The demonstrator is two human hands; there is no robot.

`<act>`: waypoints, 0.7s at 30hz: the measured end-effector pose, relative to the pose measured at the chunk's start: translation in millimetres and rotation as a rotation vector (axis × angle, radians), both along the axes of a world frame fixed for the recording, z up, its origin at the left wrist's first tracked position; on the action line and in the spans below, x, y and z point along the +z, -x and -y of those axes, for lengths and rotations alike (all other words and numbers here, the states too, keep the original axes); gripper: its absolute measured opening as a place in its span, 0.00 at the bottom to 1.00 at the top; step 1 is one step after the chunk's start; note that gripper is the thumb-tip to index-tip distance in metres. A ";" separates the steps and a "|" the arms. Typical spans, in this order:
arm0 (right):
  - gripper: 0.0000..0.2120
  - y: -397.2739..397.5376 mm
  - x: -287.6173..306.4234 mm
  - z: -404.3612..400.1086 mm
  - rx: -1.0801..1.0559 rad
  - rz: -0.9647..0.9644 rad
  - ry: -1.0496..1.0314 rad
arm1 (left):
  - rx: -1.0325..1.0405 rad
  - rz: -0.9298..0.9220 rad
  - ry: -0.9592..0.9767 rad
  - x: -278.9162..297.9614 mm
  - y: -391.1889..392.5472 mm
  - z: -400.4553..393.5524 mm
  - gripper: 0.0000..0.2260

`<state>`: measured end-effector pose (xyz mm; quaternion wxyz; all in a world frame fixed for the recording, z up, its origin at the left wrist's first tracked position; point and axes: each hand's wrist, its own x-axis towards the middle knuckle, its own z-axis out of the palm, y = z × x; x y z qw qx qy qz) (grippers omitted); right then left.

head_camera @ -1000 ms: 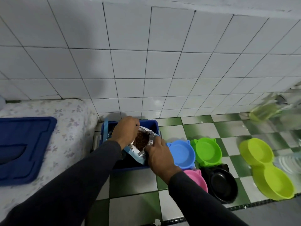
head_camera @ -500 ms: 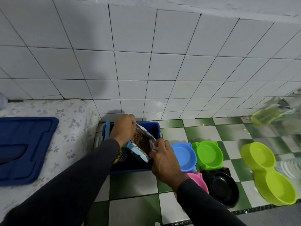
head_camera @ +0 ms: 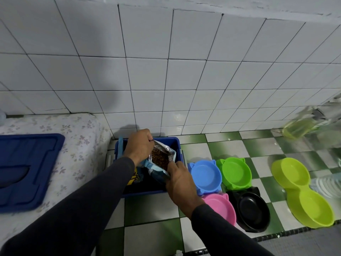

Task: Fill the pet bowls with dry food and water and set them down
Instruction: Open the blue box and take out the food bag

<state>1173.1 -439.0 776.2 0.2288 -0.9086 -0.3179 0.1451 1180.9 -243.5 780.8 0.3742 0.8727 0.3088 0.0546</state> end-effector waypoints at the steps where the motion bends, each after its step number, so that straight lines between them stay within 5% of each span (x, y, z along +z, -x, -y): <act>1: 0.12 1.0 0.1 0.6 -0.015 -0.017 -0.022 | 0.002 0.000 -0.001 0.2 -0.3 -1.0 0.06; 7: 0.28 6.8 9.5 -2.0 -0.318 -0.284 -0.177 | 0.089 -0.007 0.001 0.5 1.2 -5.8 0.12; 12: 0.06 1.8 8.2 -2.5 -0.351 -0.235 0.039 | 0.107 0.020 -0.014 -4.1 4.4 -5.7 0.10; 21: 0.07 1.8 11.7 -4.1 -0.221 -0.152 0.083 | 0.070 0.020 -0.004 -0.6 -1.4 -6.1 0.08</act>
